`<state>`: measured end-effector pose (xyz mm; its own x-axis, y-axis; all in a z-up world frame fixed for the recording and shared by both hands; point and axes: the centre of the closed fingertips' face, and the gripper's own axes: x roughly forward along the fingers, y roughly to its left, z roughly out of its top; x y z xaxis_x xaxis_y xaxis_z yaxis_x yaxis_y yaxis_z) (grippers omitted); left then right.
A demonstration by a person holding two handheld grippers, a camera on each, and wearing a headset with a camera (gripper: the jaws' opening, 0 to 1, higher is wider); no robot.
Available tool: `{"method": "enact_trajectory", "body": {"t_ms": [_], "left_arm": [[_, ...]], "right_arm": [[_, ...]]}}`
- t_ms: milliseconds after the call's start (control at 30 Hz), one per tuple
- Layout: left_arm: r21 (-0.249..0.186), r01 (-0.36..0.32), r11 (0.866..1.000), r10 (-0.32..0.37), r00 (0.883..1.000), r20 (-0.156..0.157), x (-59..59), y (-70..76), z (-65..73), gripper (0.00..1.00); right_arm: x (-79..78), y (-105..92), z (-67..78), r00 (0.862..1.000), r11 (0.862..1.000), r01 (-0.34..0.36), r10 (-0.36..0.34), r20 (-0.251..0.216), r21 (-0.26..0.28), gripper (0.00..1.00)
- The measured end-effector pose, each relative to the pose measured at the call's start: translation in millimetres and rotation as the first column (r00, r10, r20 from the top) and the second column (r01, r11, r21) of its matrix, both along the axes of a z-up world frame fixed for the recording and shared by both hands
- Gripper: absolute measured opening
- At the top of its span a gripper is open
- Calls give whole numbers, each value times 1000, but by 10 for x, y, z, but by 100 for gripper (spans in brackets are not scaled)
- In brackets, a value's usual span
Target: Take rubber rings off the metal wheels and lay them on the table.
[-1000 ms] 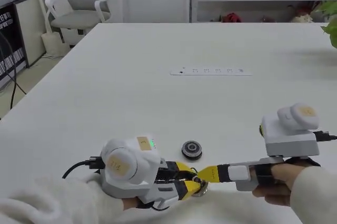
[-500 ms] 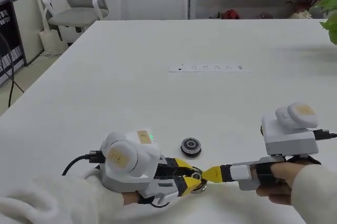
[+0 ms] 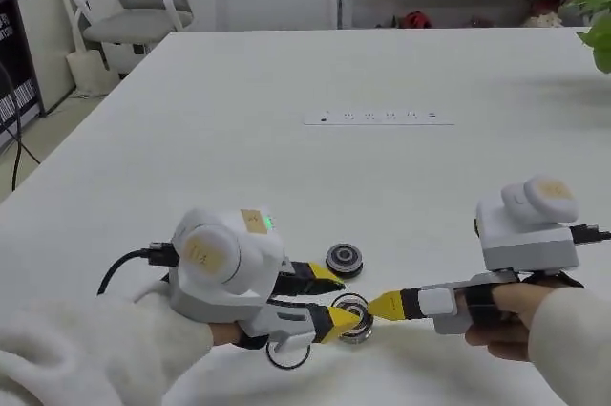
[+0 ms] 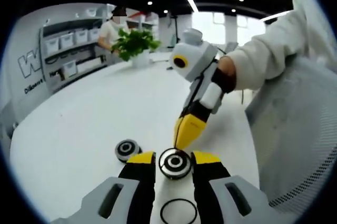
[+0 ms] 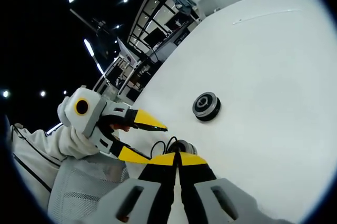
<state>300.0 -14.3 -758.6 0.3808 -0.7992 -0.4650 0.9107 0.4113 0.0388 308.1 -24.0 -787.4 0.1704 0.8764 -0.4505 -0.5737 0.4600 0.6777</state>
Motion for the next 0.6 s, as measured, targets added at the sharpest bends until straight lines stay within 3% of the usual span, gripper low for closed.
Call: {"method": "enact_trajectory", "body": {"t_ms": [133, 367, 500, 600], "left_arm": [[-17, 23, 1000, -22, 999, 29, -40, 6, 163, 37], [39, 60, 997, -62, 995, 73, -88, 90, 246, 44], [38, 64, 997, -67, 995, 71, -107, 119, 292, 51], [28, 58, 998, -60, 994, 87, -102, 163, 372, 56]], "right_arm": [[27, -7, 41, 1000, 1000, 13, -13, 3, 15, 0], [32, 8, 163, 999, 999, 24, -25, 23, 35, 0], [42, 18, 248, 999, 998, 36, -37, 28, 59, 0], [38, 37, 311, 999, 996, 41, -43, 32, 76, 0]]}}
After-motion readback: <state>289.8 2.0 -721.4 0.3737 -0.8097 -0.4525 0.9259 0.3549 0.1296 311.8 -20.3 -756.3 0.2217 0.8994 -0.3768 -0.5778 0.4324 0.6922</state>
